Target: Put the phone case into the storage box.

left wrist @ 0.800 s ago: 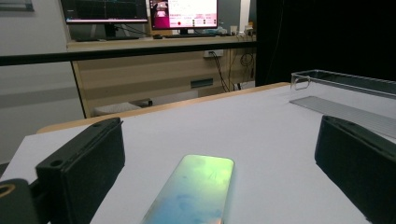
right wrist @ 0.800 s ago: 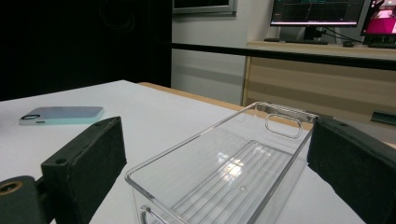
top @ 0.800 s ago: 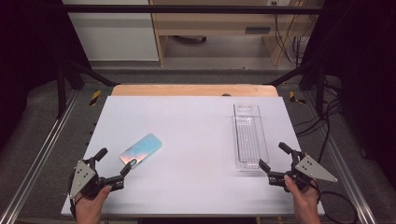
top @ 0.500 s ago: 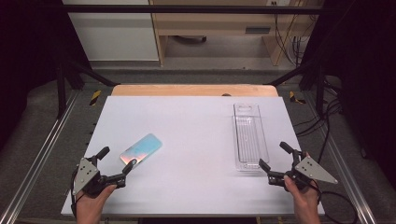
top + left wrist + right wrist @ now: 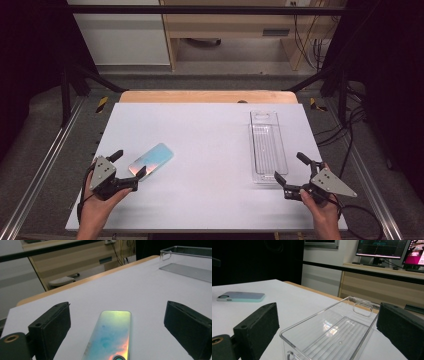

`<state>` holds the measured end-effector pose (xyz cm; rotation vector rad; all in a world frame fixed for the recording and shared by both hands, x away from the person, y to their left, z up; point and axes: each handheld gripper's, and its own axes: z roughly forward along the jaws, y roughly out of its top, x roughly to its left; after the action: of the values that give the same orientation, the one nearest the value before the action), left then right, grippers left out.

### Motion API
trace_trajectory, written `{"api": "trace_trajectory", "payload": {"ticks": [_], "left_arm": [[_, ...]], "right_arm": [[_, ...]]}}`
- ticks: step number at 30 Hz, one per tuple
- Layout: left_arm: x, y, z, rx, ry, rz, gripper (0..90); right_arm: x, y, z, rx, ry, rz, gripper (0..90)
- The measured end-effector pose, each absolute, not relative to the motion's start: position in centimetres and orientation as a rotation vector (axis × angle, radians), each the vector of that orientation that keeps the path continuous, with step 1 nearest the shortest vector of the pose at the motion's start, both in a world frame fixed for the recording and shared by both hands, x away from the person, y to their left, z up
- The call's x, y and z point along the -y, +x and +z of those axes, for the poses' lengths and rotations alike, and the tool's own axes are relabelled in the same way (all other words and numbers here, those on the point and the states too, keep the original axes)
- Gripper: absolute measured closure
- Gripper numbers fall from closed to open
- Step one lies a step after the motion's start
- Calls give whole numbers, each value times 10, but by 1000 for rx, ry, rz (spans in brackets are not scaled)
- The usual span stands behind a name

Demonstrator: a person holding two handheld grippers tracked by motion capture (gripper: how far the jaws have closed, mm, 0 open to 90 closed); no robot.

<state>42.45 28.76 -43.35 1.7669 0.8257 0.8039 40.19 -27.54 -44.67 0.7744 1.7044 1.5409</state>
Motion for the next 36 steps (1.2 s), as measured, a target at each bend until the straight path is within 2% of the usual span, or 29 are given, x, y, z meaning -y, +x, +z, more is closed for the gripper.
{"api": "trace_trajectory", "payload": {"ticks": [4,17,18,22,27,28,29,34,36], "left_arm": [[-285,436,-433,-828,1806,776,103],[-270,467,-430,-811,1920,754,123],[-270,468,-430,-810,1932,754,154],[-270,476,-434,-846,1961,730,178],[-273,484,-437,-902,1973,716,314],[-274,486,-438,-912,1976,712,314],[-276,488,-439,-924,1976,712,377],[-283,496,-442,-960,1973,698,513],[-283,497,-443,-958,1980,698,539]], "right_arm": [[275,402,-447,-1705,774,1535,44],[276,402,-446,-1704,783,1527,45],[276,402,-447,-1705,782,1527,45],[276,402,-447,-1706,784,1524,44],[275,402,-447,-1713,780,1517,44],[275,402,-447,-1713,780,1517,44],[275,402,-447,-1712,780,1518,44],[275,402,-447,-1710,782,1517,44],[275,402,-447,-1710,783,1518,44]]}}
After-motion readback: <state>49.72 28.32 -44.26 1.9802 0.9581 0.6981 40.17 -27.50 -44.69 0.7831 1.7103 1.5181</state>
